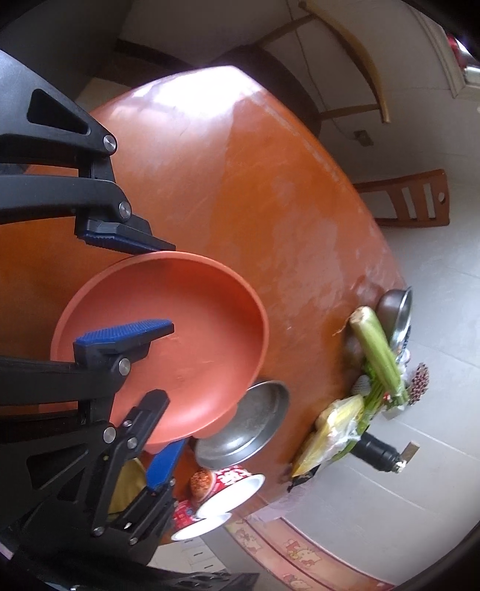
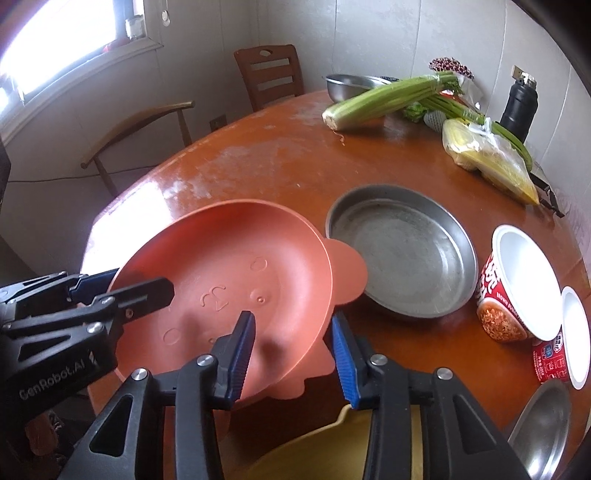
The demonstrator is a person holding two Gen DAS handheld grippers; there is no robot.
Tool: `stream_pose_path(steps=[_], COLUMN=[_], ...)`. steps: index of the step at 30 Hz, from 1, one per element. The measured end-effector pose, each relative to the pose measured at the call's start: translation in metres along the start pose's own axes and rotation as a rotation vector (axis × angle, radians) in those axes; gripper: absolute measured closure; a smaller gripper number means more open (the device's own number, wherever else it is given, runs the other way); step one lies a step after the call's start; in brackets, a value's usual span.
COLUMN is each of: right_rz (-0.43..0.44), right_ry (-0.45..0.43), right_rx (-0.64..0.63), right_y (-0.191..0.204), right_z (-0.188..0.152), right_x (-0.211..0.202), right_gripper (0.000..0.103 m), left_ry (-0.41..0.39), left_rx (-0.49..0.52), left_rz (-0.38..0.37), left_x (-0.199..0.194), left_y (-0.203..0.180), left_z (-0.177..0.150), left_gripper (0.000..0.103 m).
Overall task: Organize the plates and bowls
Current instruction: 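Lift the orange plate with the left tool and set it down by the table edge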
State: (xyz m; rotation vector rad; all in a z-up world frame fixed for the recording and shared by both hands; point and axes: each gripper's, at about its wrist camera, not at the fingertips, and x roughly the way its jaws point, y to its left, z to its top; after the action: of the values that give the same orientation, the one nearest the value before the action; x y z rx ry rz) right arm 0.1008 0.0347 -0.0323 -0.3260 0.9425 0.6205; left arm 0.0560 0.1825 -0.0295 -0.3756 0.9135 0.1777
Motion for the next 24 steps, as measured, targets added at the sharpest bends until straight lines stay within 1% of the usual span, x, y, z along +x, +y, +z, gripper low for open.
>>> stream_pose_path(steps=[3,6,8,10,15,24], right_rz=[0.007,-0.016,-0.021,-0.014,-0.049,-0.047], right_ry=[-0.022,-0.051,-0.044,-0.038,-0.028,0.012], right_rx=[0.011,0.022,0.035,0.063,0.094,0.115], right_y=[0.01,0.02,0.025,0.027,0.032,0.032], right_z=[0.011,0.021,0.026,0.031,0.036,0.036], right_x=[-0.006,-0.009,-0.006,-0.001,0.01,0.026], right_gripper=[0.061,0.061,0.061,0.061,0.061,0.061], left_ry=[-0.018,-0.035,-0.041,-0.033,-0.015,0.012], left_rx=[0.018,0.049,0.064,0.07,0.103,0.108], left_rz=[0.015,0.026,0.038,0.035,0.041,0.046], left_x=[-0.005,-0.004,0.0,0.009,0.033,0.065], left_y=[0.008,0.015,0.019,0.023,0.027,0.033], left_z=[0.015,0.029,0.038,0.047,0.062,0.071], left_gripper=[0.068,0.068,0.067,0.067,0.067,0.067])
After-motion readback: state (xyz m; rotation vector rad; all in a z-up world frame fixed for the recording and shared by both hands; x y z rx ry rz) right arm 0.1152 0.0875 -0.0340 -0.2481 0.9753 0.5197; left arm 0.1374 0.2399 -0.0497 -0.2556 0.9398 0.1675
